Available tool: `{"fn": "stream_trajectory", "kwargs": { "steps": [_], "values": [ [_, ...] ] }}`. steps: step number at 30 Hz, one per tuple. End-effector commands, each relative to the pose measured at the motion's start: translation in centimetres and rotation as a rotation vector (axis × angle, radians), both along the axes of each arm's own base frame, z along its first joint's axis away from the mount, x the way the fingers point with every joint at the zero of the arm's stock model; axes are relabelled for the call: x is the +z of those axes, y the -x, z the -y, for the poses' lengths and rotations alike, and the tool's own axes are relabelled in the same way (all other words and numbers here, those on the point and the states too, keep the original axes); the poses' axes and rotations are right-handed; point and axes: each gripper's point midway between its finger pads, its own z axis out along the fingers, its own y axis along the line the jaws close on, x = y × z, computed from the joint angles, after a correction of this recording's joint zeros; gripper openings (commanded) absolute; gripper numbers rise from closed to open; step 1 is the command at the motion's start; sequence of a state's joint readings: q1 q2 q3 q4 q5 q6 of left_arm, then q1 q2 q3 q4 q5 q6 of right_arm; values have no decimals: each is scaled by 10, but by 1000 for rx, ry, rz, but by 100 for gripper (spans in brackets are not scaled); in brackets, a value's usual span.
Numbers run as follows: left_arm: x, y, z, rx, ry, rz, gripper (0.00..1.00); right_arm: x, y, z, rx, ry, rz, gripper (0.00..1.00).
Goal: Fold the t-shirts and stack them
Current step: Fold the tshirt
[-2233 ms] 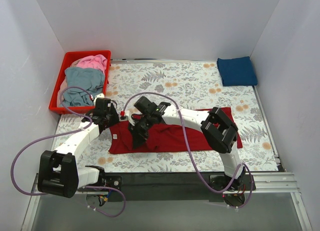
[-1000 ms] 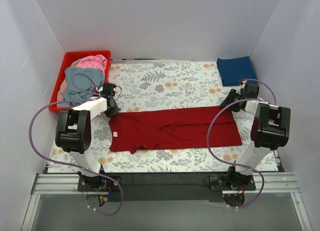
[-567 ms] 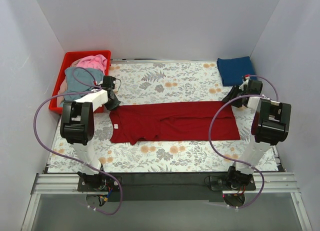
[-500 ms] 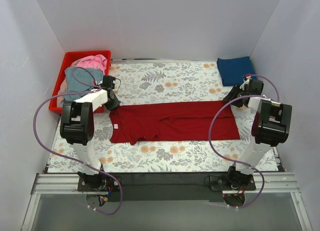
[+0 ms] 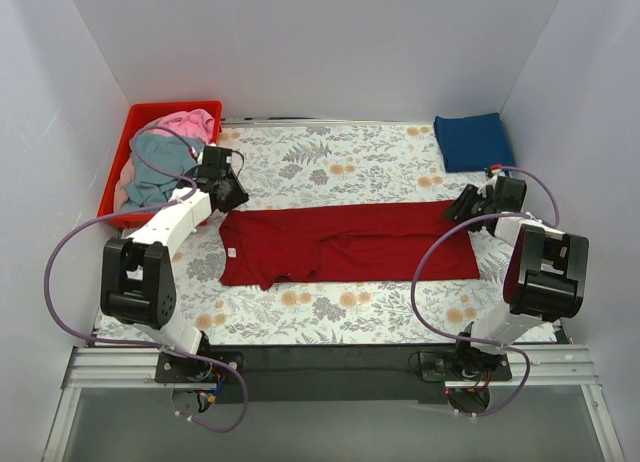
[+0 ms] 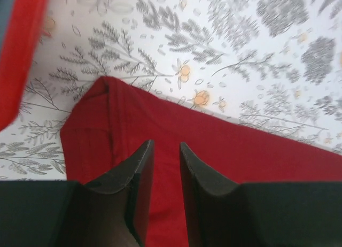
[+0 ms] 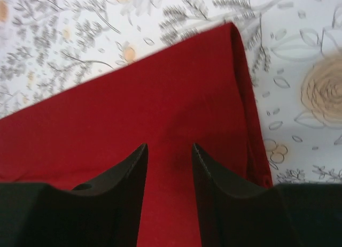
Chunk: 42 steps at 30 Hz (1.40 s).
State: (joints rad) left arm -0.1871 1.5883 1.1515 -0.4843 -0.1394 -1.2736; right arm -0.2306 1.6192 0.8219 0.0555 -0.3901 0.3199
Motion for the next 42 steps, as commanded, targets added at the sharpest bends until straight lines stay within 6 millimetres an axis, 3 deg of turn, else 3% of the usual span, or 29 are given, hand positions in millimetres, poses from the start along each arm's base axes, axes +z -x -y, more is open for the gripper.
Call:
{"fn": "stream_trajectory", "kwargs": {
  "steps": [1,4,7,12,15,18,25,29,36,42],
  "values": [
    [-43,19,3,-5,15,-112,24,-18,6,10,-41,26,-27,45],
    [-74,30,0,19,6,-187,21,-33,13,26,-79,41,-61,44],
    [-92,39,-7,40,-18,-231,20,-39,18,49,-142,58,-79,44],
    [-101,41,-19,69,-38,-264,19,-22,10,69,-191,93,-35,45],
    [-104,41,-20,72,-40,-277,18,-6,2,63,-162,65,11,44],
    [-92,36,-16,68,-17,-250,19,9,-3,52,-118,61,54,44],
    [-33,13,0,25,31,-90,21,45,-25,-12,75,68,162,44],
    [-22,-2,17,-30,56,-34,21,51,-42,-34,129,59,178,44],
    [-58,-22,27,-42,51,-82,18,29,-63,-37,134,69,142,44],
    [-87,-30,2,40,-29,-145,10,-12,-66,-13,85,140,58,44]
  ]
}}
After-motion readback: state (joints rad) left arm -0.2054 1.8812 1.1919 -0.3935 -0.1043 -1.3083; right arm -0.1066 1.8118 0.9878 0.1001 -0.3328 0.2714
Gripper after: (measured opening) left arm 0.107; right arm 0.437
